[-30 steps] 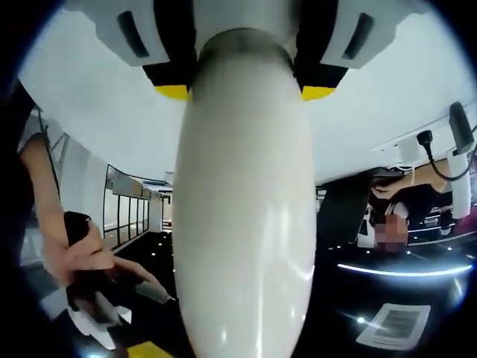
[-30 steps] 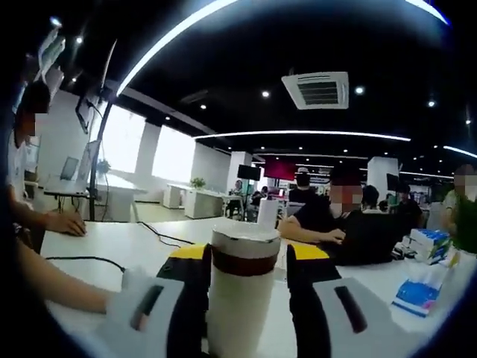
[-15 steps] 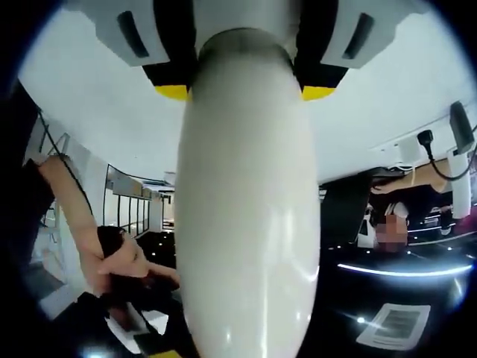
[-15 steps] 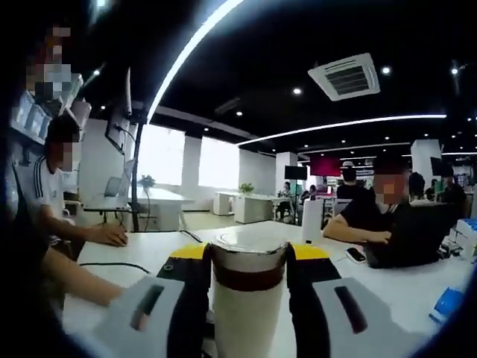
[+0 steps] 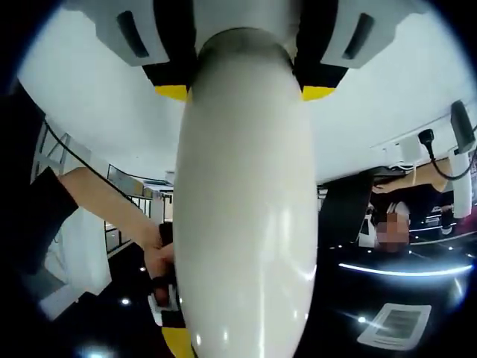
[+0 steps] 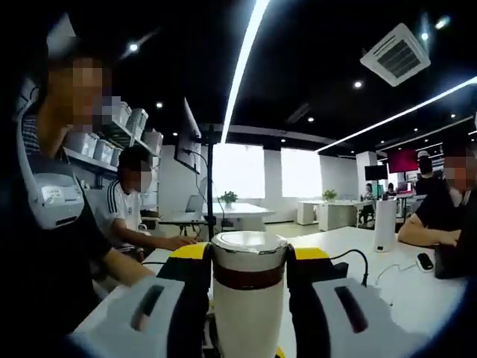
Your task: Grasp the water cup twist off the cup lid place the cup lid on the table
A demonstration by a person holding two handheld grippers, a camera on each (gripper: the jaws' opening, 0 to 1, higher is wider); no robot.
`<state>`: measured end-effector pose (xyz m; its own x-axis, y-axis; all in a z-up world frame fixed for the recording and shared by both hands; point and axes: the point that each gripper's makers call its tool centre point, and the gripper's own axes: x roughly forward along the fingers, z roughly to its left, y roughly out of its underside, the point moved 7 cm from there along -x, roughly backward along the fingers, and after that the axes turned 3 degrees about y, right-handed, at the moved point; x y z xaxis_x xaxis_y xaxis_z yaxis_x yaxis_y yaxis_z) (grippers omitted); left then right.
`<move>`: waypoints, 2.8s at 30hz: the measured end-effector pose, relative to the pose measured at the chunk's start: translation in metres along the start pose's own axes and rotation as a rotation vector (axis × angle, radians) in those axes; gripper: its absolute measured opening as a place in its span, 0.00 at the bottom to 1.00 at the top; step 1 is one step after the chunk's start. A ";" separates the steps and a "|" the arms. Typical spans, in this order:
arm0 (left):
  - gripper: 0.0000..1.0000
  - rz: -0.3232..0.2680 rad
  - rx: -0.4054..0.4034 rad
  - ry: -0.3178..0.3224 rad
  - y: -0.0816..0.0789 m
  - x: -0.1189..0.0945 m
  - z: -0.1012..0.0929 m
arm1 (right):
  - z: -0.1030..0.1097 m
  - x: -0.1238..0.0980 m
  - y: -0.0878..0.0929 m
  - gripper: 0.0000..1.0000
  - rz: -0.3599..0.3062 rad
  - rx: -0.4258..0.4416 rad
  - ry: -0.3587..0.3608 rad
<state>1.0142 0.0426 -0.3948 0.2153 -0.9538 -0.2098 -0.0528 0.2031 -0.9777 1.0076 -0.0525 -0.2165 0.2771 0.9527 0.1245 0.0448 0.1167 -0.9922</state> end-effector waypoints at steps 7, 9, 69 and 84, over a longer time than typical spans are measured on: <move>0.54 0.000 0.000 -0.001 0.000 -0.001 0.000 | -0.001 0.001 0.002 0.46 0.020 0.054 -0.055; 0.54 0.000 0.000 -0.001 0.000 -0.001 0.000 | -0.001 -0.004 0.005 0.52 0.032 0.027 0.008; 0.54 0.000 -0.003 -0.007 0.000 0.000 -0.002 | 0.051 0.019 0.002 0.43 0.028 -0.221 0.877; 0.53 0.000 -0.003 -0.008 0.000 0.000 -0.002 | 0.027 0.003 -0.003 0.43 0.086 -0.239 0.391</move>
<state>1.0122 0.0424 -0.3947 0.2229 -0.9520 -0.2097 -0.0559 0.2023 -0.9777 0.9829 -0.0421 -0.2131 0.6288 0.7732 0.0819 0.2128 -0.0698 -0.9746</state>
